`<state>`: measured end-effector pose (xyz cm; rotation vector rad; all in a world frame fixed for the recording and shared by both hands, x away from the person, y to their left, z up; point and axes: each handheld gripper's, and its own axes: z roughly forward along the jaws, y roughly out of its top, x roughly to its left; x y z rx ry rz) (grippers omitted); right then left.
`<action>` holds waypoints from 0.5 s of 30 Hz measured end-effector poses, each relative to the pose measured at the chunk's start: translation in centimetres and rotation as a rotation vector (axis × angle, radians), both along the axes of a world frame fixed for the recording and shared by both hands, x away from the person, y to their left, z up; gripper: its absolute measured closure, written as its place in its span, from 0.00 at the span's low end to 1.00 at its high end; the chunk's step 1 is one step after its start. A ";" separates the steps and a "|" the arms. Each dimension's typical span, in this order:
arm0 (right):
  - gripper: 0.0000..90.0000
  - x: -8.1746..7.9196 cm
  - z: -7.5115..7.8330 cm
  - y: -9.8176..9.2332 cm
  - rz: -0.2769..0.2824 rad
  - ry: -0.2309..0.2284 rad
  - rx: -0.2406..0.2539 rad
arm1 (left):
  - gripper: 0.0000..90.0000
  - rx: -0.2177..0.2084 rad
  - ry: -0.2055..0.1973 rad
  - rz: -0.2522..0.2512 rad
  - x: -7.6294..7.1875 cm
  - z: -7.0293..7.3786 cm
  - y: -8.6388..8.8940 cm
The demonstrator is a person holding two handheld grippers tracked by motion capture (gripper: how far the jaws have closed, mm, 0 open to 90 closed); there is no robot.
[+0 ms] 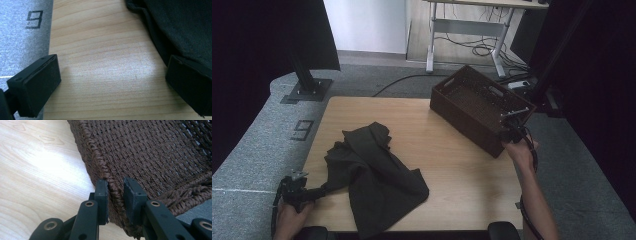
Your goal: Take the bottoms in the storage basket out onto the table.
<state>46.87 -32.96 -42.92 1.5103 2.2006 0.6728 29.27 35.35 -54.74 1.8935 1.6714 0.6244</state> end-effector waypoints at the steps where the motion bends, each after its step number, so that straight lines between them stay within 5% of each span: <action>1: 0.81 0.1 0.0 -0.1 -0.003 0.001 -0.001 | 0.00 0.000 0.000 0.000 0.0 0.0 0.0; 15: 0.80 1.9 0.0 -0.9 -0.042 0.001 -0.025 | 0.00 0.001 0.000 -0.001 0.0 0.0 0.0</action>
